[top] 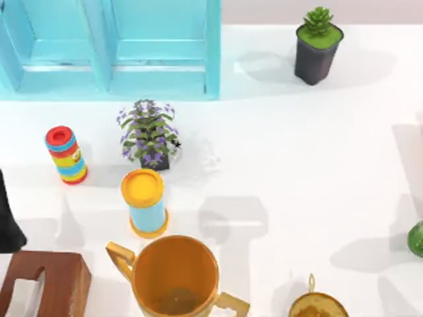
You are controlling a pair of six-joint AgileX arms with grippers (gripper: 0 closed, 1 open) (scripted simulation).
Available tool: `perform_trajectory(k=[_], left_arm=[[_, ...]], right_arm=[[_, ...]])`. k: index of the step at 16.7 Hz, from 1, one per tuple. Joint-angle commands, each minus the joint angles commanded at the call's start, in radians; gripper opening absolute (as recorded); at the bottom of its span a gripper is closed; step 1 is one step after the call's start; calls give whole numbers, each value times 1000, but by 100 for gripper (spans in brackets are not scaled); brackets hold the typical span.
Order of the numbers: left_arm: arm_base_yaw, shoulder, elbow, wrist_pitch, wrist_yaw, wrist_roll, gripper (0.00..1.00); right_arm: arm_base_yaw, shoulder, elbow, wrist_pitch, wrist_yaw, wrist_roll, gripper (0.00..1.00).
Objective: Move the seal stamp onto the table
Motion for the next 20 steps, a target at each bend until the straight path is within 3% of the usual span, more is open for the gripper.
perform_trajectory(k=[4,8,20], left_arm=[[0,0,0,0,0,0,100],[0,0,0,0,0,0,100],[0,0,0,0,0,0,100]], right_arm=[[-21,32,30,-27,1,-19,100],[-108,223,202,-194,2,-103,100],[-391,1337,1044,-957,-3,-384,100]])
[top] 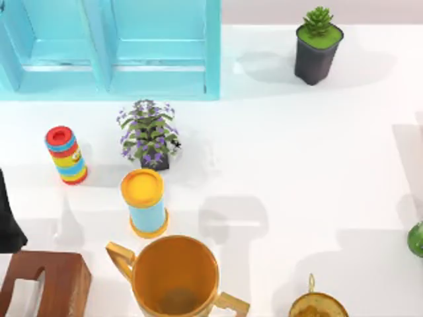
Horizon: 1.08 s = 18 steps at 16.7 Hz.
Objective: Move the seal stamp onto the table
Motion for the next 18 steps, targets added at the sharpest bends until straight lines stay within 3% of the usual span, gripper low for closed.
perform_trajectory(k=[4,8,14,18], left_arm=[[0,0,0,0,0,0,100],[0,0,0,0,0,0,100],[0,0,0,0,0,0,100],[0,0,0,0,0,0,100]], right_arm=[[-83,246,223,-205,1,-82,100],[-120,336,304,-288,3,-120,100],[-116,338,287,-269,3,-117,100],[-116,378,178,-116,3,-115,100]])
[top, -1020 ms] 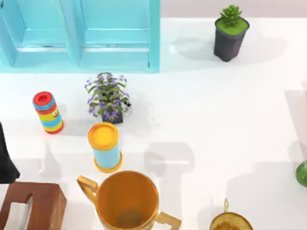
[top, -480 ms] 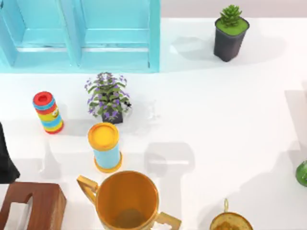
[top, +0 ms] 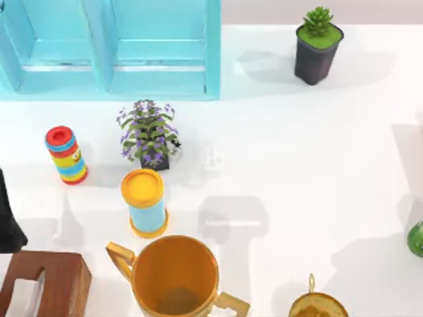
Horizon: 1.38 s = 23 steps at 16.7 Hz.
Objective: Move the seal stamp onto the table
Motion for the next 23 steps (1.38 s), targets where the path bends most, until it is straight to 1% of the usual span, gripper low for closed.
perform_trajectory(k=[3,5,10,23], left_arm=[[0,0,0,0,0,0,100],[0,0,0,0,0,0,100],[0,0,0,0,0,0,100],[0,0,0,0,0,0,100]], right_arm=[[0,41,-103,153,0,1,100],[0,59,-149,210,0,1,100],[0,64,-162,224,0,1,100],[0,64,-162,224,0,1,2]])
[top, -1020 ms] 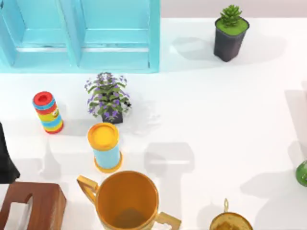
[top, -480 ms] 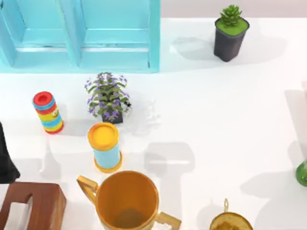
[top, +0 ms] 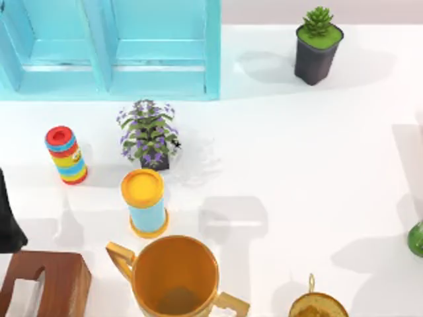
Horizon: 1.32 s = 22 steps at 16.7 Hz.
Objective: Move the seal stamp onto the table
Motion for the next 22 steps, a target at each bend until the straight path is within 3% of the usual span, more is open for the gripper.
perform_trajectory(k=[12,22], left_arm=[[0,0,0,0,0,0,100],[0,0,0,0,0,0,100]], right_arm=[[17,-17,19,-21,-2,20,0],[320,-196,289,-344,-27,324,0]])
